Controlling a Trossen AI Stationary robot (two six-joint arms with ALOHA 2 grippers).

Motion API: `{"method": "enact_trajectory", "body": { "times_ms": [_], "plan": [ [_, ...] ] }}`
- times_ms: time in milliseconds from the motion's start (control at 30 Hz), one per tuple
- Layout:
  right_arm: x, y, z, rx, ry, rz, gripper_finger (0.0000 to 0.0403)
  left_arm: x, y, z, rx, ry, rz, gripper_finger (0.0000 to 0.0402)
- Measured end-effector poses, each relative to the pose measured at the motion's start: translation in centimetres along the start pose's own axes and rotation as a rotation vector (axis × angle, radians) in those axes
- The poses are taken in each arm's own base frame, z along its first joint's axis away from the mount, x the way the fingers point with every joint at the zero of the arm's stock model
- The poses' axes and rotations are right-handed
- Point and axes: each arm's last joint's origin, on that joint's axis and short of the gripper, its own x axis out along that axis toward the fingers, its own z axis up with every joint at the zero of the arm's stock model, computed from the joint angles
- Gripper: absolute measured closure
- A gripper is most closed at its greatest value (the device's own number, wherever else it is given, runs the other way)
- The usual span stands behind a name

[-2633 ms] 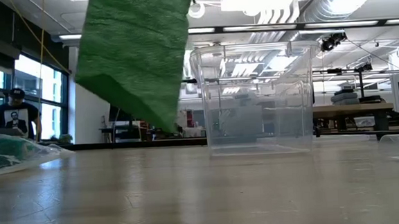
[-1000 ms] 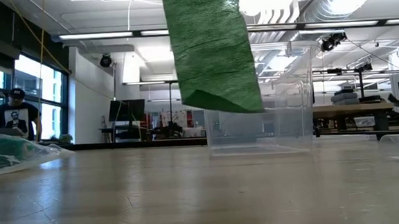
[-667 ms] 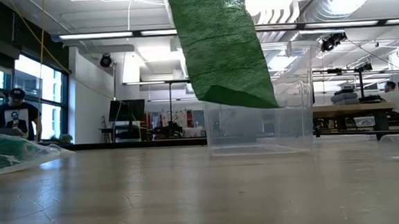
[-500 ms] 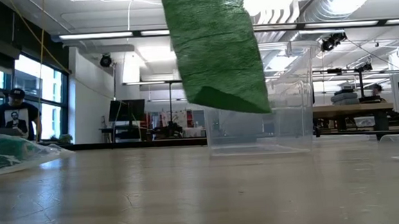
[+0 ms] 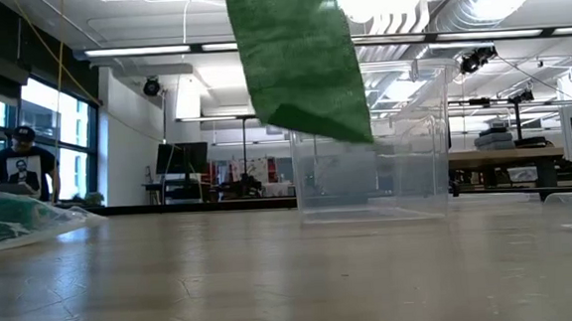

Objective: Roll bandage
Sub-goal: Roll the green bandage

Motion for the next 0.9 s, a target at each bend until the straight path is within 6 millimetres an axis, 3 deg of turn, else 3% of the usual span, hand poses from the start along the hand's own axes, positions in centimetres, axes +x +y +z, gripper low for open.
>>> {"method": "enact_trajectory", "body": {
  "times_ms": [167, 300, 533, 900],
  "plan": [
    [-0.3, -1.5, 0.2, 0.171, 0.003, 0.170, 0.0119, -0.3, -0.4, 0.9, 0.173, -0.025, 0.002, 0.0334],
    [0.8, -2.2, 0.3, 0.261, -0.019, 0.209, 0.0101, 0.3, -0.9, 0.4, 0.324, 0.010, 0.057, 0.0334],
    [1.4, -3.0, 0.1, 0.302, -0.012, 0.191, 0.0102, 1.5, -2.5, -1.4, 0.523, 0.096, 0.184, 0.0334],
    [3.3, -2.9, -1.0, 0.358, 0.033, 0.269, 0.0145, 1.4, -2.9, -1.1, 0.576, 0.062, 0.185, 0.0333]
  ]
}}
